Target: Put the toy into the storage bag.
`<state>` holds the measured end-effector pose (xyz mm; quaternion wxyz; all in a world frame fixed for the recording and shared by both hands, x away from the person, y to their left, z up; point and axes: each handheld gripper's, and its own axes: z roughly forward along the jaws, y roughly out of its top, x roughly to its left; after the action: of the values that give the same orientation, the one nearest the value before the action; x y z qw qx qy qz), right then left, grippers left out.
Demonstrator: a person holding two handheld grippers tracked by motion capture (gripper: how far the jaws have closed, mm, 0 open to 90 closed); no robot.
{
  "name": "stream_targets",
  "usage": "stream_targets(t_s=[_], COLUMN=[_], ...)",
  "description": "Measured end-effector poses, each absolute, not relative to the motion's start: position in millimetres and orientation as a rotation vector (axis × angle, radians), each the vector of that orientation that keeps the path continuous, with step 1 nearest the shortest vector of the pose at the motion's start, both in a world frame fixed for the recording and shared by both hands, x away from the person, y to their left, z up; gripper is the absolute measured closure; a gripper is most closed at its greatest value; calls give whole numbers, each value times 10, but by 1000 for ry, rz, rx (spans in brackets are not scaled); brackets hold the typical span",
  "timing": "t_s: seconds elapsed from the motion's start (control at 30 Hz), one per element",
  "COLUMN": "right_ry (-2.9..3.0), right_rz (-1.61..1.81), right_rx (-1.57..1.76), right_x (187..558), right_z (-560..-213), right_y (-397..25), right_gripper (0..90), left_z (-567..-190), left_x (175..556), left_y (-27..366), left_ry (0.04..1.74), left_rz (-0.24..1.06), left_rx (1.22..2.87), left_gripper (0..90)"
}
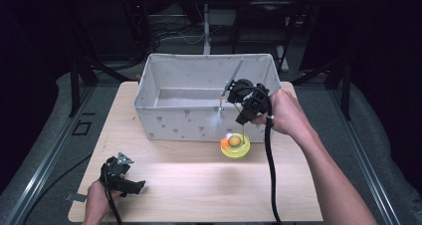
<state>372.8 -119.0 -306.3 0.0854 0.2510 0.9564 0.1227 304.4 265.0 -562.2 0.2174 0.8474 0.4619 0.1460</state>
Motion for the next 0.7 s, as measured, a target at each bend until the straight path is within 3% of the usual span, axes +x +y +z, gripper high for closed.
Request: stream_targets(t_s=[0.7], right_ry=[2831], right_rz=[385], right_rx=[712], right_x=[3685], right_z=[-2664], right_y=[-1130], right_gripper=[881], left_z=[-5630], left_x=[3043], left_y=[2654], left_ry=[1279], left_rz=[396], left_rx=[2352], left_gripper=[8])
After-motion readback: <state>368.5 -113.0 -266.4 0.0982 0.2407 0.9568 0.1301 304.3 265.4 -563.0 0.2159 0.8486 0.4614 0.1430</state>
